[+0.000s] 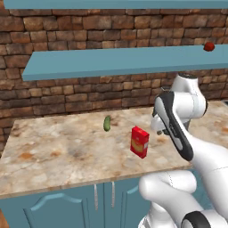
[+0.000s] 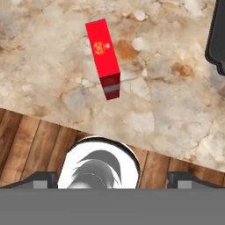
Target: Pick the boxed food and bar from the counter and place them in the cabinets closest to them.
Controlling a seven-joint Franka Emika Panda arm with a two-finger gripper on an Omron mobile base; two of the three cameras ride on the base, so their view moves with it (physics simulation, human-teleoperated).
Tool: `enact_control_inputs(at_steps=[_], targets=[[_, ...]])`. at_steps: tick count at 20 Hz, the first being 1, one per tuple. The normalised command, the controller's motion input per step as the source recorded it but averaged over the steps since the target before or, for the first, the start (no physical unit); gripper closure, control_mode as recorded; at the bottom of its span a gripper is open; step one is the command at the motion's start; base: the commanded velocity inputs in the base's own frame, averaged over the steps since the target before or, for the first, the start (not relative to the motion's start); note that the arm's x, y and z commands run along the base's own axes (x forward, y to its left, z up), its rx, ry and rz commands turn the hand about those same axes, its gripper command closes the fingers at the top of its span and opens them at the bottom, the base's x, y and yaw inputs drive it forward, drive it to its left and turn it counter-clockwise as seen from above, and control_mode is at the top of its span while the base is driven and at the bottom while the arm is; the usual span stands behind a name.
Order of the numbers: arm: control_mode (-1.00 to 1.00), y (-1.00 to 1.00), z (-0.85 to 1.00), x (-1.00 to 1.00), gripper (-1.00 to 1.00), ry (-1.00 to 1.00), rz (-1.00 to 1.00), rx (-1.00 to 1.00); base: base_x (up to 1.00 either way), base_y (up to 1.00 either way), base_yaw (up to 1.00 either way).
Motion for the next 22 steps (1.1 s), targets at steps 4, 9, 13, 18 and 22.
enact_control_inputs(at_steps=[4,9,13,18,22], targets=[[-1.0,0.0,-0.46,-0.02,-1.0,0.01,0.13,0.0,0.0,0.0,0.0],[-1.0,0.0,-0.42,0.02,-1.0,0.0,0.1,0.01,0.0,0.0,0.0],[-1.0,0.0,-0.35,0.03,-1.0,0.0,0.07,0.05,0.0,0.0,0.0],[-1.0,0.0,-0.26,0.11,-1.0,-0.02,0.04,0.07,0.0,0.0,0.0],[-1.0,0.04,-0.2,0.21,-1.0,-0.04,0.0,0.06,0.0,0.0,0.0]])
